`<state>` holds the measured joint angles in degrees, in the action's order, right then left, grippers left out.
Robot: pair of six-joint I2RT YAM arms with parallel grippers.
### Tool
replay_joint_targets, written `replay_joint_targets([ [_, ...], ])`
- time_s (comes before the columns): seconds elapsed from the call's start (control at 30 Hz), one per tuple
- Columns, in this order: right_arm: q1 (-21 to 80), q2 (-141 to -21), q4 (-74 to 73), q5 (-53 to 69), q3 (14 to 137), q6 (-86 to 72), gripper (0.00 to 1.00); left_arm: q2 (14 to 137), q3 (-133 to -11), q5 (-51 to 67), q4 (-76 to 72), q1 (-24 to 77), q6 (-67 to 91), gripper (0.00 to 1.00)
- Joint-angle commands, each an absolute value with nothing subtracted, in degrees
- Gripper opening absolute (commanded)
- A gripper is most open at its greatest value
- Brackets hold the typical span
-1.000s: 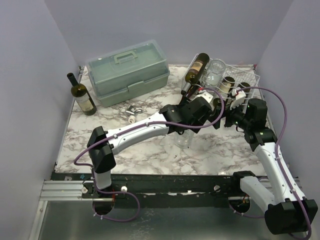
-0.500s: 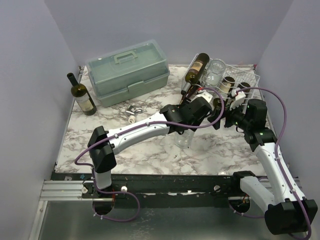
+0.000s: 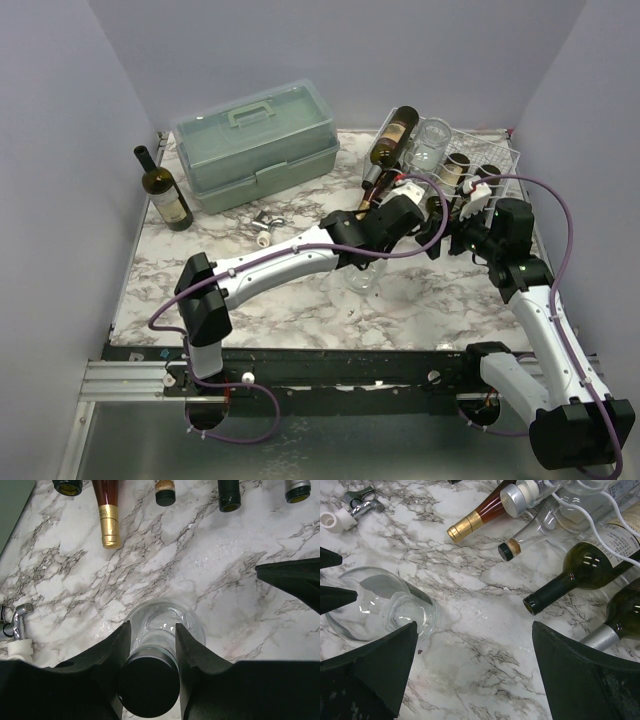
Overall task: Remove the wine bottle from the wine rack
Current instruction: Pick up the wine bottle from the center of the board, then place the wine bottle at the center of the board.
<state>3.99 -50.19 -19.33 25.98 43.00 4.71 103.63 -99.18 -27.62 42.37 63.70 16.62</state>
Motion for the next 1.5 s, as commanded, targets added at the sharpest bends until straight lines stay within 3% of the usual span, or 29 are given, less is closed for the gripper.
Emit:
replay_joint_targets([
  [0.0,3.61,-49.23,-18.06,24.57,42.54,5.71,1.0,98.95,-97.66,-33.56,43.68,63.09,13.72,0.0],
  [0.53,3.47,-49.03,-18.02,24.14,42.46,5.89,1.0,80.2,-81.46,-29.77,41.01,51.55,16.17,0.0],
  [0.9,3.52,-48.94,-18.04,23.93,42.53,5.94,1.0,63.81,-68.78,-24.64,39.72,38.07,15.68,0.0],
  [1.47,3.52,-48.76,-18.04,23.5,42.45,6.06,0.99,53.65,-62.24,-23.38,34.54,13.79,12.18,0.0],
])
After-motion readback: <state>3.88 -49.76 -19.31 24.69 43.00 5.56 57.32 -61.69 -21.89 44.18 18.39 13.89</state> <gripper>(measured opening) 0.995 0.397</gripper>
